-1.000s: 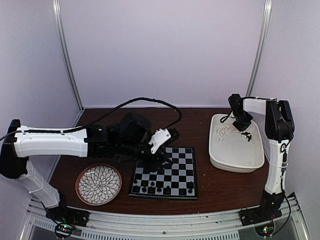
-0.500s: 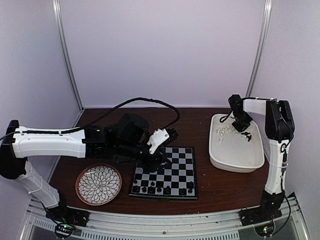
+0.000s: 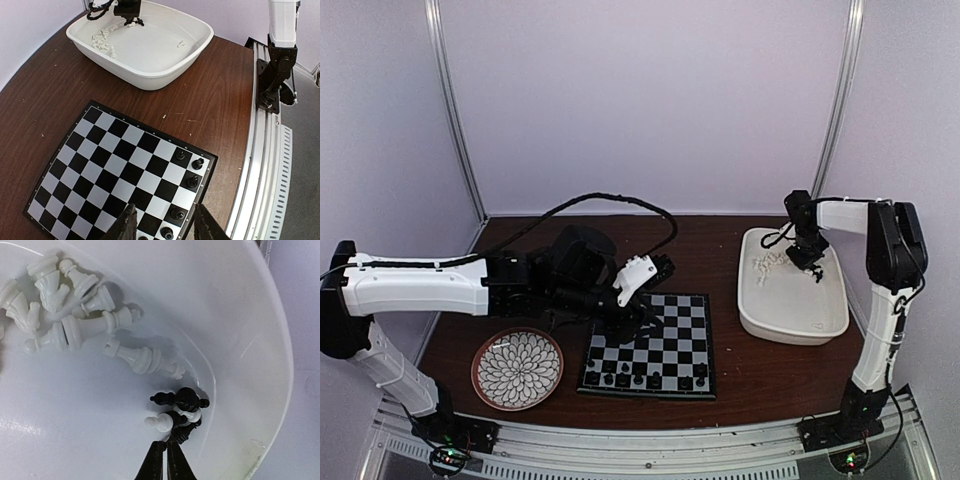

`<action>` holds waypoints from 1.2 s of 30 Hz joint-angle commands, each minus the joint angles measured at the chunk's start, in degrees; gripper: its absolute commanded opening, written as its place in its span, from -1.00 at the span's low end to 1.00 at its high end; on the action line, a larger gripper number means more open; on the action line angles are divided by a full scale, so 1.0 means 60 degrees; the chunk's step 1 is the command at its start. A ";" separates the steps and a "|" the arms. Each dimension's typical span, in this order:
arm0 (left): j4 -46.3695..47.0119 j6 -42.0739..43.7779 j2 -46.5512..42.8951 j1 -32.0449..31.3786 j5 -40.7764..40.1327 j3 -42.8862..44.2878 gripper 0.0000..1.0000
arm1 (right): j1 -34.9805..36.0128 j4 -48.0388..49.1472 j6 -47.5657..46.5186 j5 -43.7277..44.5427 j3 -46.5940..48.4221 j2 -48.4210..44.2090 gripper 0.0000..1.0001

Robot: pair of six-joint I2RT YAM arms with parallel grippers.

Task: Set up the chess pieces on the board
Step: Adjust the chess pile in the storage box.

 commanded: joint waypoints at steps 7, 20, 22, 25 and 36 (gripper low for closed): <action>0.0408 -0.0163 -0.0248 0.0013 0.0170 -0.0066 -0.21 | -0.0083 0.0539 -0.0127 0.1114 -0.0116 0.0316 -0.89; 0.0481 -0.0232 -0.0193 0.0026 0.0269 -0.0060 -0.21 | -0.0130 0.2116 -0.0828 0.2152 -0.0796 0.0439 -1.00; 0.0483 -0.0227 -0.0199 0.0022 0.0288 -0.0060 -0.21 | -0.0127 0.2158 -0.0888 0.2167 -0.0873 0.0419 -1.00; 0.0483 -0.0223 -0.0227 0.0013 0.0284 -0.0075 -0.21 | -0.0056 0.1978 -0.0949 0.2155 -0.0881 0.0504 -1.00; 0.0519 -0.0304 -0.0364 0.0014 0.0266 -0.0238 -0.21 | -0.0014 0.1279 -0.0579 0.1294 -0.0596 0.1185 -1.00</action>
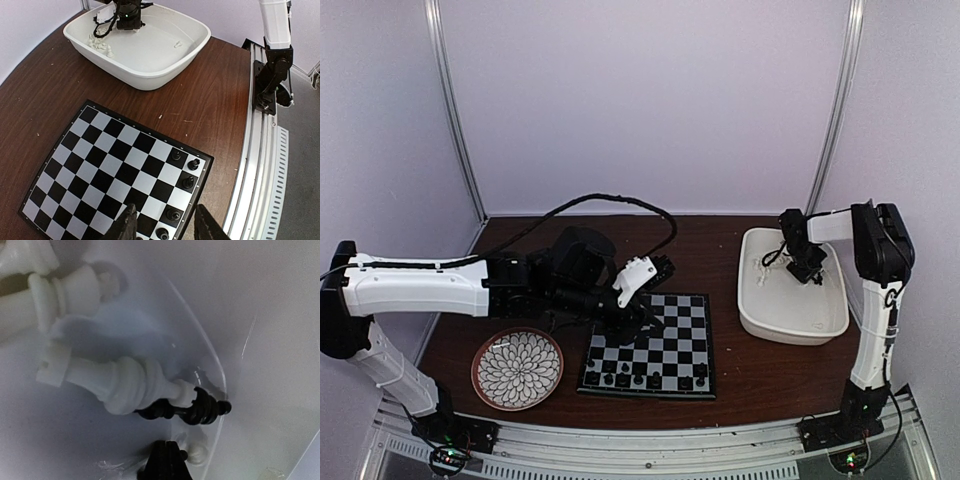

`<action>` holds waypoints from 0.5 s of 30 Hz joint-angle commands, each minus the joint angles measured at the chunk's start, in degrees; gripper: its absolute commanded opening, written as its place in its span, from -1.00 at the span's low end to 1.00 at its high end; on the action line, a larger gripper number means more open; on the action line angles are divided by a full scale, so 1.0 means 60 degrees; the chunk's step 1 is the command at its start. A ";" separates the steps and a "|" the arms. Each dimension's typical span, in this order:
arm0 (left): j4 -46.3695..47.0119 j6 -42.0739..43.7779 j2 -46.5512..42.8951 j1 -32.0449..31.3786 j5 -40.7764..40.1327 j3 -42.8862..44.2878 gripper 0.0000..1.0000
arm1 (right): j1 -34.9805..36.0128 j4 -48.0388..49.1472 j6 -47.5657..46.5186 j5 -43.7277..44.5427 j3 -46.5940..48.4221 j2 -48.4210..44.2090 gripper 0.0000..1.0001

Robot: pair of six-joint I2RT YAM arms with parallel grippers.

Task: Set up the chess pieces on the board
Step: Adjust the chess pile in the storage box.

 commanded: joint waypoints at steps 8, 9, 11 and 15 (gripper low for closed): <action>0.0488 -0.0140 -0.0262 0.0013 0.0173 -0.0140 -0.21 | 0.0338 -0.0698 -0.0020 -0.2373 -0.0613 -0.0888 -1.00; 0.0482 -0.0138 -0.0239 0.0020 0.0197 -0.0115 -0.21 | 0.0403 -0.0838 -0.0029 -0.2797 -0.0636 -0.1078 -1.00; 0.0463 -0.0124 -0.0190 0.0023 0.0226 -0.0073 -0.21 | 0.0437 -0.1012 0.0266 -0.3330 -0.0617 -0.1474 -1.00; 0.0384 -0.0097 -0.0170 0.0020 0.0188 -0.0024 -0.21 | 0.0408 -0.1358 0.0728 -0.3331 -0.0272 -0.2003 -0.97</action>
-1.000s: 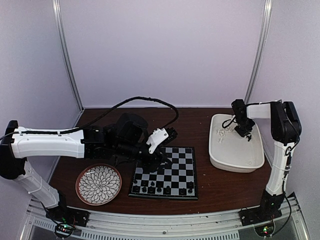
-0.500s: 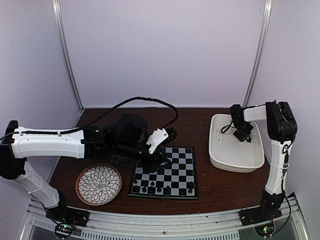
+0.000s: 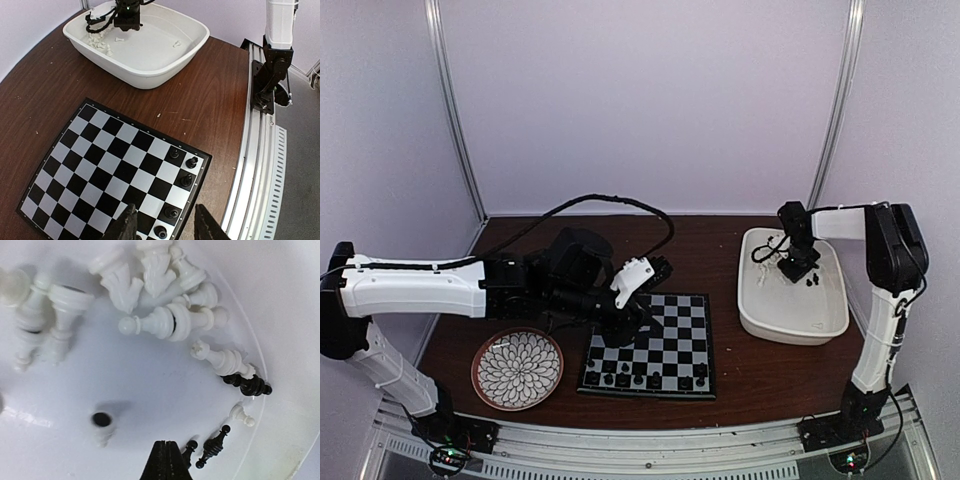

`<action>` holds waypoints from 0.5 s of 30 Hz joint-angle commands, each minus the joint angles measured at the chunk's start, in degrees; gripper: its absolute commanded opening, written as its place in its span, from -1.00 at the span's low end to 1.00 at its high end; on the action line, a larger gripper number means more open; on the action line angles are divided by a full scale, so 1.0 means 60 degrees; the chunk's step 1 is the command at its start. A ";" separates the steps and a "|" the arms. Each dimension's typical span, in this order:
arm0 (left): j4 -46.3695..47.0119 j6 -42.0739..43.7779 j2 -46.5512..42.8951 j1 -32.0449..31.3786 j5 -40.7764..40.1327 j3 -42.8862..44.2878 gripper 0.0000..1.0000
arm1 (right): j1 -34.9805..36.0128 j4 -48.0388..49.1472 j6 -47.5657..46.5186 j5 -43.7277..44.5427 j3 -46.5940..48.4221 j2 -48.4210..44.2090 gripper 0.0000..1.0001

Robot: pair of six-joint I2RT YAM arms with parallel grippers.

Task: Set up the chess pieces on the board
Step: Adjust the chess pile in the storage box.

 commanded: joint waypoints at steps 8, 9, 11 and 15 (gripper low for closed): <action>0.0393 -0.0111 0.0008 0.0021 0.0143 0.0091 -0.21 | -0.0480 -0.1293 0.1205 -0.0506 0.0589 -0.0640 -0.17; 0.0400 -0.0120 0.0026 0.0021 0.0163 0.0092 -0.21 | -0.0594 -0.1432 0.1280 -0.0762 0.0640 -0.0507 -0.17; 0.0403 -0.0125 0.0036 0.0022 0.0164 0.0099 -0.21 | -0.0802 -0.1568 0.1453 -0.1258 0.0682 -0.0315 -0.19; 0.0372 -0.0101 0.0036 0.0013 0.0122 0.0125 -0.21 | -0.1029 -0.1553 0.1622 -0.1585 0.0724 -0.0078 -0.27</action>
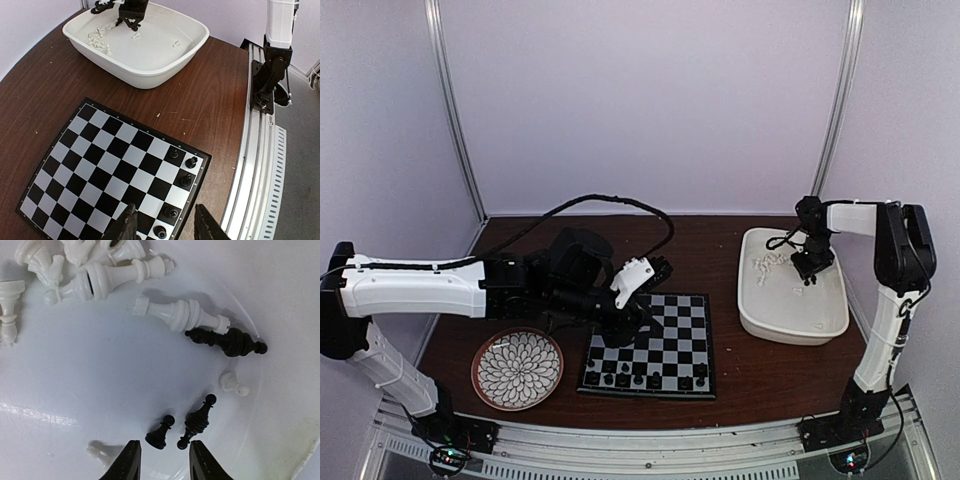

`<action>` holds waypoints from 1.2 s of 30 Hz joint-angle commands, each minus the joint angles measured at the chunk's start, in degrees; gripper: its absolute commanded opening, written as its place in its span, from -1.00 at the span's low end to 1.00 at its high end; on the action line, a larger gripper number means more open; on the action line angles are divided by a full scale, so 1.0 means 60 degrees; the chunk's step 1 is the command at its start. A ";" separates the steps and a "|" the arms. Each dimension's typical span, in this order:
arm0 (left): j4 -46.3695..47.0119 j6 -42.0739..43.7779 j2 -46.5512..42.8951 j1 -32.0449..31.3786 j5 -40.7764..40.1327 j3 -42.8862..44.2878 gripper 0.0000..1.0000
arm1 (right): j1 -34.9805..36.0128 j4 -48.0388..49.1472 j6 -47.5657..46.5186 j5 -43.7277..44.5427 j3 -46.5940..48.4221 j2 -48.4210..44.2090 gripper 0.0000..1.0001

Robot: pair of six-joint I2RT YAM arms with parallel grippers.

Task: Set up the chess pieces on the board
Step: Adjust the chess pile in the storage box.

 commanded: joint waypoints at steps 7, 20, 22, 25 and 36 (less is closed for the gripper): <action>0.0395 -0.0112 0.0129 0.0013 0.0157 0.0151 -0.21 | -0.0411 -0.0194 0.0515 -0.0564 0.0488 0.0709 -0.36; 0.0370 -0.0108 0.0072 0.0019 0.0120 0.0123 -0.21 | -0.0697 -0.0456 0.0814 -0.0315 0.0457 0.0896 -0.42; 0.0398 -0.0105 0.0105 0.0016 0.0141 0.0122 -0.21 | -0.0792 -0.0503 0.0840 -0.0418 0.0389 0.0857 -0.43; 0.0409 -0.0088 0.0127 0.0017 0.0179 0.0136 -0.21 | -0.0863 -0.0617 0.0900 -0.0707 0.0322 0.0895 -0.46; 0.0398 -0.0136 0.0097 0.0015 0.0178 0.0092 -0.21 | -0.1131 -0.0780 0.1097 -0.1350 0.0231 0.0929 -0.53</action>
